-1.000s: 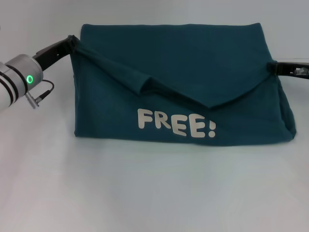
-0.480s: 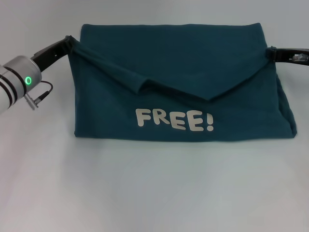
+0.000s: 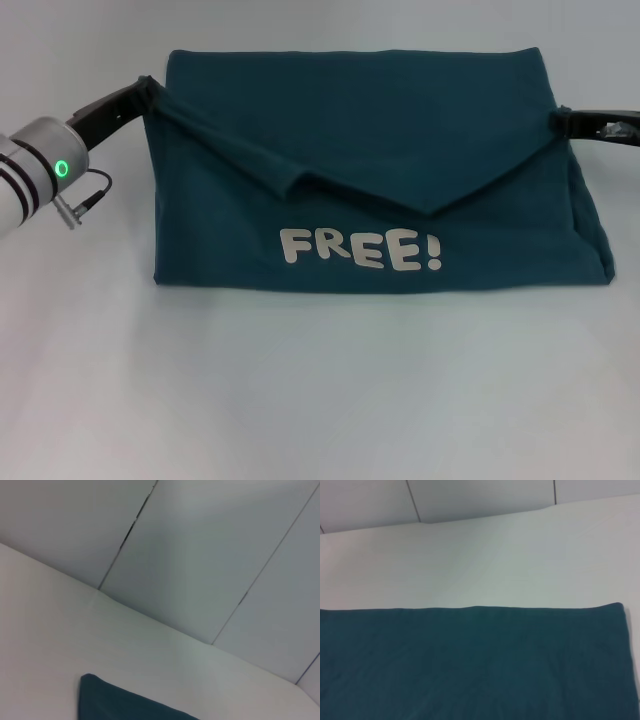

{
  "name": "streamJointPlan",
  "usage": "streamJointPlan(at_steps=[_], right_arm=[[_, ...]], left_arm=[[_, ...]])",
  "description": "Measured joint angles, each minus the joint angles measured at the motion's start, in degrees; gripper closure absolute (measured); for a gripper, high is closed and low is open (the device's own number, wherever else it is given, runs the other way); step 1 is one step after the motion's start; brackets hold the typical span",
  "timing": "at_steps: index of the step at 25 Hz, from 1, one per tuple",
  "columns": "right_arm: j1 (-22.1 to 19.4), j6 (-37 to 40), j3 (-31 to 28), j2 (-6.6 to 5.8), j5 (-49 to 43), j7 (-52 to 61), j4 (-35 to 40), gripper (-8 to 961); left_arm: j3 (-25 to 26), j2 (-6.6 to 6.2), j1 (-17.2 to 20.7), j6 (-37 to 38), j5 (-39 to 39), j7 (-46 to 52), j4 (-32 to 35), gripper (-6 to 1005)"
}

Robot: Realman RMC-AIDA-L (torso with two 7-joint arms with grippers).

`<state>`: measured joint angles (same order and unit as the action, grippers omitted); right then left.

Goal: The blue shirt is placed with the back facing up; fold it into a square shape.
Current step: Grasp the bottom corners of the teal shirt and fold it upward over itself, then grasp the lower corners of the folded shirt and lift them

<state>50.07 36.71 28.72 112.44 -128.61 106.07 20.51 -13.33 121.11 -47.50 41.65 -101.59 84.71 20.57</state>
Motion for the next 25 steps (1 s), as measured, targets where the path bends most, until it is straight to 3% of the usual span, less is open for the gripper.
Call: streamJointPlan(at_steps=[9, 11, 14, 20, 23, 25], right_arm=[[-0.38, -1.38, 0.13, 0.85, 0.56, -2.64, 0.51, 876], [-0.57, -1.83, 0.05, 1.00, 0.57, -3.12, 0.76, 832], [-1.31, -2.30, -0.29, 1.05, 1.21, -3.32, 1.75, 766], [-5.51, 4.95, -0.03, 0.85, 7.34, -3.04, 6.06, 635], [-8.46, 11.81, -0.05, 0.61, 9.51, -2.71, 8.03, 421], [-10.36, 16.18, -0.22, 0.56, 10.47, -2.49, 8.99, 388]], left_arm=[[-0.29, 0.73, -0.46, -0.20, 0.00, -0.87, -0.04, 971], [-0.29, 0.72, -0.45, -0.18, 0.00, -0.77, 0.17, 971], [-0.28, 0.39, -0.25, 0.41, -0.01, -0.14, 0.43, 775], [-1.12, -0.95, 2.62, 6.71, -0.43, 3.51, 2.28, 544], [-4.09, -1.05, 5.53, 11.87, -0.44, 5.98, 4.75, 420], [-7.24, -0.92, 7.85, 14.93, -0.55, 7.89, 7.14, 337]])
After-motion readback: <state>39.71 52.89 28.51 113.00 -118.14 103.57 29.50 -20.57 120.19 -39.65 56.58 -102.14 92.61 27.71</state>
